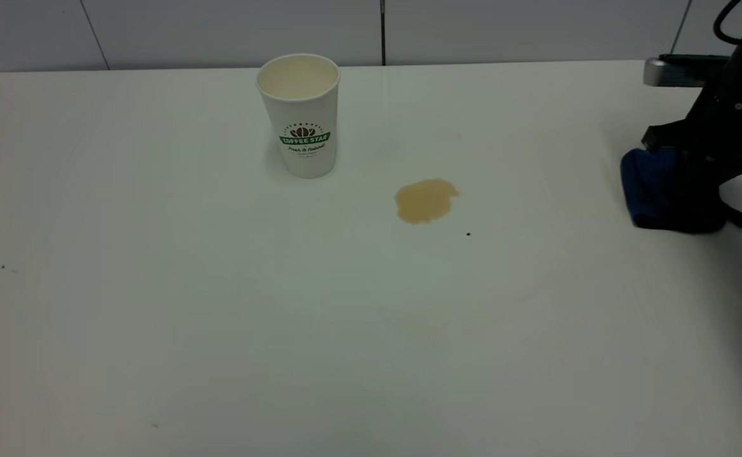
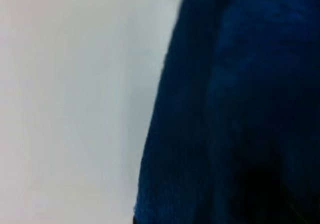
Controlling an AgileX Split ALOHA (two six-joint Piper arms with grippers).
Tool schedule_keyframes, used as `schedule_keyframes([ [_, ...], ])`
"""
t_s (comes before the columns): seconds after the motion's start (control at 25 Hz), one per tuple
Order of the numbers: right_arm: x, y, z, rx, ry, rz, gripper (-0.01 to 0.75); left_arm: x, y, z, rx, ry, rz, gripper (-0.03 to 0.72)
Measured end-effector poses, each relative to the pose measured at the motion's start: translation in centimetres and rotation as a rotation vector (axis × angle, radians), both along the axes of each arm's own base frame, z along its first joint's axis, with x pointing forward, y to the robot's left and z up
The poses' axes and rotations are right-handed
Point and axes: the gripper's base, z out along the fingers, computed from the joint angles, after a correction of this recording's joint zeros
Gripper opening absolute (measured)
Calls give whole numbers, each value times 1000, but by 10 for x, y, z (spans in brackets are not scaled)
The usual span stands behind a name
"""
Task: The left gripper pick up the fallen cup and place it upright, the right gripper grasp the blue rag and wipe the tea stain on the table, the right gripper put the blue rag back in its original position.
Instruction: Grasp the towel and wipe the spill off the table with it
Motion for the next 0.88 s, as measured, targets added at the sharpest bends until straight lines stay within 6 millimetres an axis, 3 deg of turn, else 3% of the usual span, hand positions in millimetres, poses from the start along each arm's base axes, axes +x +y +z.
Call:
schedule_keyframes([
  [0.24, -4, 88, 0, 25, 44, 177, 76, 0, 0, 0, 0, 0, 0, 237],
  [0.6, -35, 238, 5, 73, 60, 440, 76, 0, 0, 0, 0, 0, 0, 237],
  [0.76, -43, 285, 9, 81, 18, 516, 76, 0, 0, 0, 0, 0, 0, 237],
  [0.88, -40, 298, 4, 83, 1, 521, 76, 0, 0, 0, 0, 0, 0, 237],
])
